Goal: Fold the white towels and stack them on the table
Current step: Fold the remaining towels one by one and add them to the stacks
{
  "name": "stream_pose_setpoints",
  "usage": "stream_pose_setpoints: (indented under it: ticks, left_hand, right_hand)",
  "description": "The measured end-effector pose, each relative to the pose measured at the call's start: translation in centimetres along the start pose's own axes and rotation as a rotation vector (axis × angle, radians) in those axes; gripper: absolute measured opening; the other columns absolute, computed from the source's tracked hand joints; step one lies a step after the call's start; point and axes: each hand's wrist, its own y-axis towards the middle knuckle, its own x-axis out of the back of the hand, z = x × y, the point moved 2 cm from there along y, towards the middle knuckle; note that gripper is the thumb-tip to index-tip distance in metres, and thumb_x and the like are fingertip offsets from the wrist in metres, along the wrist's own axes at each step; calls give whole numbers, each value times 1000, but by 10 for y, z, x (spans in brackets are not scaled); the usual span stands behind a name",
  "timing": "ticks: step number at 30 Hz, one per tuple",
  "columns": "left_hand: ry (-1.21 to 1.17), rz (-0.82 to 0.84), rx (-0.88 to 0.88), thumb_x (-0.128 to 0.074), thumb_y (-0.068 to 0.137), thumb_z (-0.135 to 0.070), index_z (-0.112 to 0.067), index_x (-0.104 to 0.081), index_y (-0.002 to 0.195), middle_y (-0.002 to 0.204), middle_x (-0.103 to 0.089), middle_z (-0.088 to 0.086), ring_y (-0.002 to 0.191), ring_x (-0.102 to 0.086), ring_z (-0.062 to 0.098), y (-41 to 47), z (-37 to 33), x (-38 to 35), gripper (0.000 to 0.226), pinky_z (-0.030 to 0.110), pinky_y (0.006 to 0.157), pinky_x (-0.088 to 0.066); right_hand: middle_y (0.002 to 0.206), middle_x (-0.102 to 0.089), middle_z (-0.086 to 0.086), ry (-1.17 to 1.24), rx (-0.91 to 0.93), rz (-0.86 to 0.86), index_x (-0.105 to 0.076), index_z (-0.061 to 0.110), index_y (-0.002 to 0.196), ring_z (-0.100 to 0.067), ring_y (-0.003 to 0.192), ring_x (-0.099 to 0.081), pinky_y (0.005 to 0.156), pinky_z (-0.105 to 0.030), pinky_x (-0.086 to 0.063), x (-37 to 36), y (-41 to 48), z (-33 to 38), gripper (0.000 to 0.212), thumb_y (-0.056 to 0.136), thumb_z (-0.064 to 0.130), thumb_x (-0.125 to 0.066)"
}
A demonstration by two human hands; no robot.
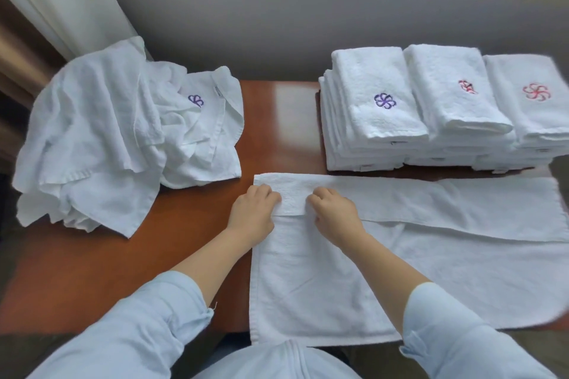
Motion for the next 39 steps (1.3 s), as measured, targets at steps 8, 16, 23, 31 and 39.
stream_pose_setpoints:
  ticks: [8,16,23,31,39]
  left_hand:
    - [-129,-246,-17,-54,82,-12,-14,-66,84,84,-62,1,81,-58,25,9,-1,18,13,32,58,-33]
    - [-269,-355,-154,-39,70,-21,-14,-51,66,55,-43,-2,49,-42,28,-14,-22,38,14,27,49,-20]
    - [-91,77,-169,-40,81,-33,-28,-48,76,75,-59,-4,69,-46,16,-30,-31,3,11,28,56,-27]
    - [0,-43,-26,-52,90,-32,-29,-61,105,105,-55,-8,95,-52,15,-12,-24,-2,18,26,65,-33]
    - [89,-8,78,-54,88,-25,-24,-55,110,108,-53,-6,94,-52,16,6,-16,0,22,27,70,-38]
  right_hand:
    - [104,-64,4,245,-154,-197,-68,17,103,-21,93,-58,61,-28,-32,25,-2,-7,26,88,6,-50]
    - [80,-55,4,337,-4,-322,-60,13,80,-18,67,-46,51,-28,-30,50,-37,-14,6,77,8,-58]
    - [87,-54,12,361,5,66,-66,25,90,-9,75,-50,64,-25,-38,14,-65,-20,13,80,21,-58]
    - [106,-64,10,440,-79,-7,-70,23,108,-7,104,-55,79,-25,-46,4,-69,-26,24,89,22,-55]
    - [114,-64,6,413,-107,-69,-70,18,109,-14,112,-53,86,-30,-47,3,-53,-19,25,89,15,-55]
